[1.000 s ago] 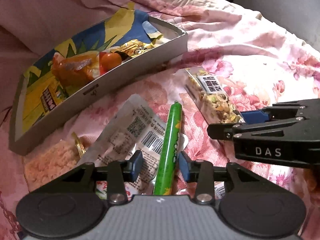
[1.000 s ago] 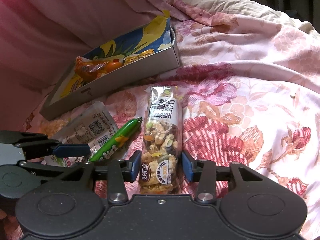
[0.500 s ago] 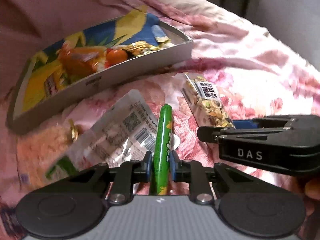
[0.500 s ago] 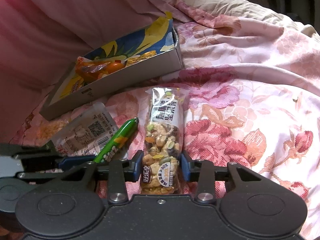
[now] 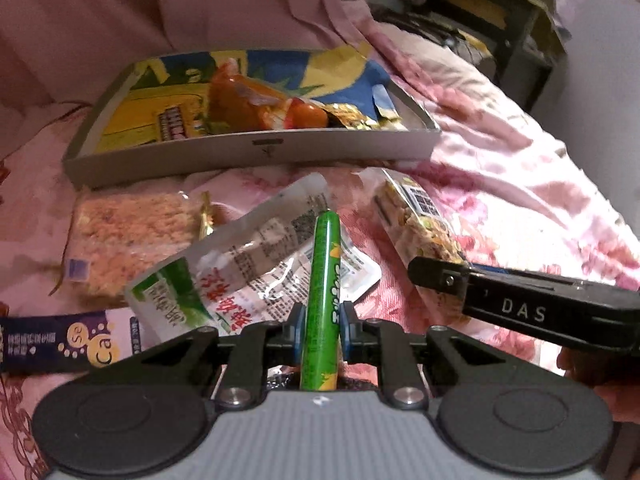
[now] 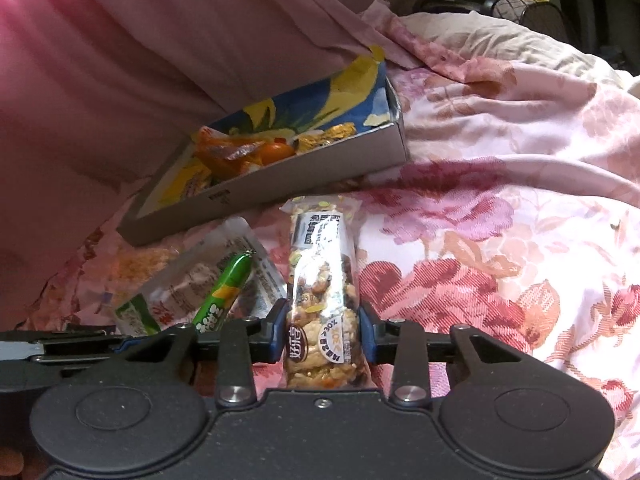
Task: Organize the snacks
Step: 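Lift and carry the sausage stick and nut bar over the box with both grippers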
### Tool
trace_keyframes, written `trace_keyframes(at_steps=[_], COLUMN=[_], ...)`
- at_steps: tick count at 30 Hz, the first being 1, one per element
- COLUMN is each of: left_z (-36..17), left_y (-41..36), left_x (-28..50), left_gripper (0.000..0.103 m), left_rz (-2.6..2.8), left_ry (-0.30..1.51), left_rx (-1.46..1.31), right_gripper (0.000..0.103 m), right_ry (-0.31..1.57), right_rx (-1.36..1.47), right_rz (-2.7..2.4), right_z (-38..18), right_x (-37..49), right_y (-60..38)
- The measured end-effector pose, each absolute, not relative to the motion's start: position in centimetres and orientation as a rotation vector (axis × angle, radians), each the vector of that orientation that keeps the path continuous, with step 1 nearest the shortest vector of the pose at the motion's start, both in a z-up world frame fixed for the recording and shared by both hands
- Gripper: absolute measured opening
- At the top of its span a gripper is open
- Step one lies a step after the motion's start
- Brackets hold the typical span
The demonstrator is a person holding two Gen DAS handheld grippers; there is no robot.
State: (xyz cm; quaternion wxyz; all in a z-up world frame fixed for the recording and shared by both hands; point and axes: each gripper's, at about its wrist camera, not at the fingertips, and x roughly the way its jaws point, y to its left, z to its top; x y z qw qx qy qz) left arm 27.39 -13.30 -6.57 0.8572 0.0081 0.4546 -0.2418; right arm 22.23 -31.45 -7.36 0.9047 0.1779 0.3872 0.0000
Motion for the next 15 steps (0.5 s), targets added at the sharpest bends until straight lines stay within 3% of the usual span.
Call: trace_keyframes(at_steps=[15], left_z=[-3.8], left_y=[-12.2], left_x=[28.8], left_gripper=[0.019], left_rz=[-0.475], left_ry=[0.846], left_rx=[-0.078], right_gripper=[0.038], right_ry=[0.649], right_rx=[0.380], right_rz=[-0.012], right_z=[-5.6], right_x=[21.4], right_y=[-31.8])
